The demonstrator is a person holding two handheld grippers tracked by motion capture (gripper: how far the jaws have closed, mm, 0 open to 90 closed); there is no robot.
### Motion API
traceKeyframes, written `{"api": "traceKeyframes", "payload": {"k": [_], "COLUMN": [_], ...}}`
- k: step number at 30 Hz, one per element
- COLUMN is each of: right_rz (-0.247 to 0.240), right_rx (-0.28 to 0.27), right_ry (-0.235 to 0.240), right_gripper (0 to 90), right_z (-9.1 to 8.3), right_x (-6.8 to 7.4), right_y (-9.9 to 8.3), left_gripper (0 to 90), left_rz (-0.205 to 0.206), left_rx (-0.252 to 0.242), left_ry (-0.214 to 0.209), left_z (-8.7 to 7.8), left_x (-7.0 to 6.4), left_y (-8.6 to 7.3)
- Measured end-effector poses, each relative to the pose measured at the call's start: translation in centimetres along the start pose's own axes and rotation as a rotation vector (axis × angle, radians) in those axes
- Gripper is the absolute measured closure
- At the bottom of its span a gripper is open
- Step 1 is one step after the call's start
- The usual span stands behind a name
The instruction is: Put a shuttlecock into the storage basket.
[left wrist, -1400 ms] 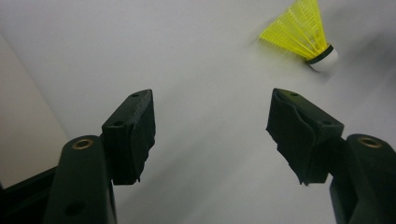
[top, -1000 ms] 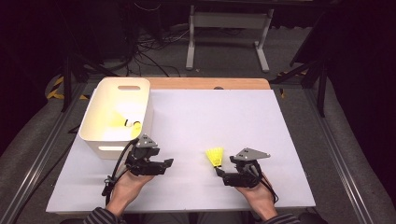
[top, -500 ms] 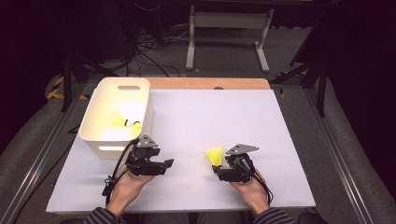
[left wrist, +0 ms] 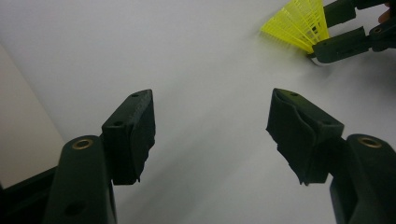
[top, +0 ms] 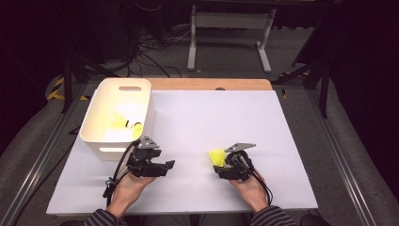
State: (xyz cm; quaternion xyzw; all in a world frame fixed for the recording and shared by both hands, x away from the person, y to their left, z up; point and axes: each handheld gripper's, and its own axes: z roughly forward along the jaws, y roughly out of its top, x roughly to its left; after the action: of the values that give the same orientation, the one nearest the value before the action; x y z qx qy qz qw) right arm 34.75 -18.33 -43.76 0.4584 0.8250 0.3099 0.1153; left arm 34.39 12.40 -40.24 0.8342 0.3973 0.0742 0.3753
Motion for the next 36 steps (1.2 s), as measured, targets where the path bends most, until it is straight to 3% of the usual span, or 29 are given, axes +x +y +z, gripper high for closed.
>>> {"api": "traceKeyframes", "payload": {"k": [15, 29, 36], "right_rz": [-0.008, -0.035, -0.037], "right_rx": [0.04, 0.07, 0.078], "right_ry": [-0.011, -0.027, -0.013], "right_gripper": [50.4, 47.9, 55.1], "right_z": [0.23, 0.42, 0.36], "right_x": [0.35, 0.47, 0.43], "right_y": [0.57, 0.66, 0.7], "left_gripper": [33.3, 32.9, 32.9], "left_rz": [0.002, 0.005, 0.009], "left_rx": [0.009, 0.01, 0.012], "left_ry": [0.003, 0.005, 0.008], "left_z": [0.16, 0.22, 0.22], "left_x": [0.07, 0.08, 0.06], "left_y": [-0.01, -0.02, -0.01]}}
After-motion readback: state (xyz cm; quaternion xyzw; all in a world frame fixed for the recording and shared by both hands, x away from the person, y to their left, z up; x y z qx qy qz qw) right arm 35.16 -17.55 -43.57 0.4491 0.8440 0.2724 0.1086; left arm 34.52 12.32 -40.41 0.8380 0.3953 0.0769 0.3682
